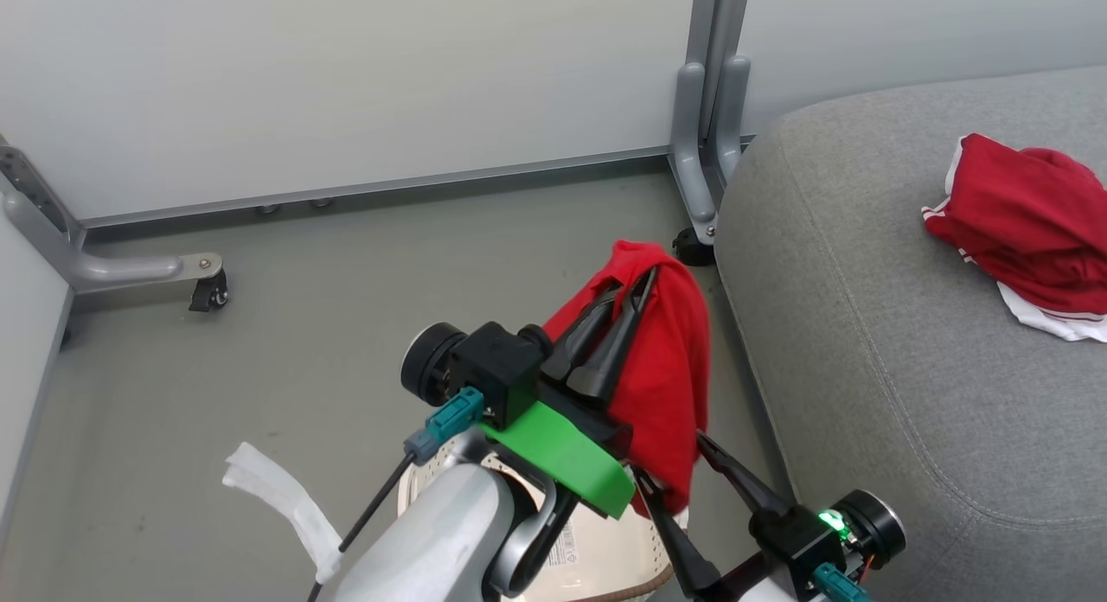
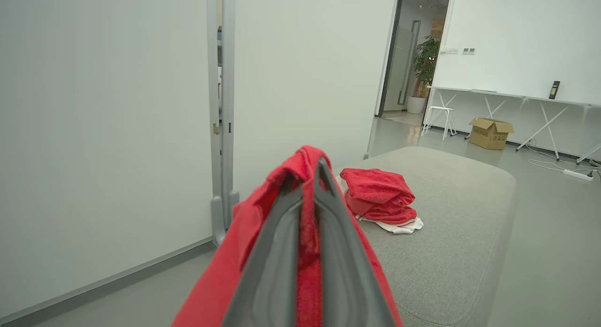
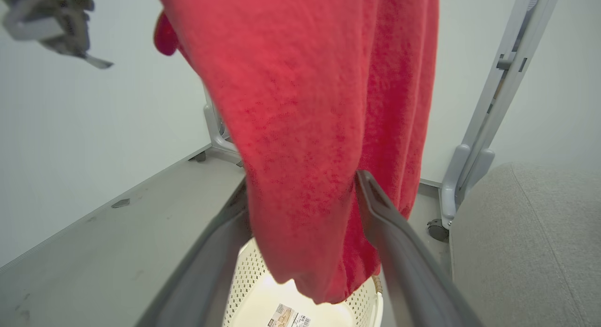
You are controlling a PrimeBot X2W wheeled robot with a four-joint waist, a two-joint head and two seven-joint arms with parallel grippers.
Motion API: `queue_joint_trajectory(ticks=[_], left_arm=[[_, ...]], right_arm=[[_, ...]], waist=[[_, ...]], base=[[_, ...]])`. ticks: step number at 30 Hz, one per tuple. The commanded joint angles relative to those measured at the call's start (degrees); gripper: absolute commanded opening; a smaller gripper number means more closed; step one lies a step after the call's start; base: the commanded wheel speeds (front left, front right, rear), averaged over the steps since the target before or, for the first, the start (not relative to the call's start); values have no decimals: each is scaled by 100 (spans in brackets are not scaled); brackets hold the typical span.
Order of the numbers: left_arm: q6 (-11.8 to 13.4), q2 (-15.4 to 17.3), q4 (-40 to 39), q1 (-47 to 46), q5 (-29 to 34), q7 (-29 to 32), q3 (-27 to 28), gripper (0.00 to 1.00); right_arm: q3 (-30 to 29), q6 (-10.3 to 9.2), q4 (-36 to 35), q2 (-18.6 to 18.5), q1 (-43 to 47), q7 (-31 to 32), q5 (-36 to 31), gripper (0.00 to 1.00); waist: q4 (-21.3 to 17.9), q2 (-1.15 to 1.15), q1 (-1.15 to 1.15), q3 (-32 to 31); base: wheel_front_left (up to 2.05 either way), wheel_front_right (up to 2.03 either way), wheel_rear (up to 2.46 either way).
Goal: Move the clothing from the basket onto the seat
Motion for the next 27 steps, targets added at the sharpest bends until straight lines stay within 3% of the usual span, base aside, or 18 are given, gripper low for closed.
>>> queue_joint_trajectory(ticks=[1,3,4,5,7,20,21,23,24,25,27], left_arm=[[40,4,-54,-64,16,24,-25,0],[62,19,-88,-16,25,64,-61,0],[74,52,-99,9,37,92,-74,0],[109,86,-106,17,77,98,-76,0],[156,135,-110,35,132,139,-92,0],[269,403,-35,166,291,245,-243,2],[272,422,-33,169,304,257,-254,9],[284,434,-35,168,304,282,-269,40],[291,436,-38,172,303,286,-272,78],[298,446,-34,176,309,296,-278,100],[315,457,-33,168,328,291,-290,100]], right_arm=[[-53,-7,18,31,-52,-17,-38,100],[-145,-6,40,53,-13,-17,-11,100],[-159,-6,52,61,9,-17,-3,62],[-167,-6,59,66,19,-17,3,36],[-215,-6,67,66,57,-17,69,0],[-314,-6,12,65,182,-17,221,0],[-315,-6,8,68,177,-17,221,0],[-310,-6,7,69,177,-17,235,0],[-308,-6,6,71,176,-17,240,0],[-336,-7,2,73,185,-17,267,0],[-376,-6,-7,76,201,-17,294,0]], waist=[[3,0,0,-4],[6,0,0,0],[11,0,0,3],[14,0,0,5],[19,0,0,8],[19,0,0,12],[16,0,0,13],[10,0,0,14],[8,0,0,15],[7,0,0,16],[4,0,0,19]], base=[[0,0,0],[0,0,0],[0,0,0],[0,0,0],[0,0,0],[0,0,0],[0,0,0],[0,0,0],[0,0,0],[0,0,0],[0,0,0]])
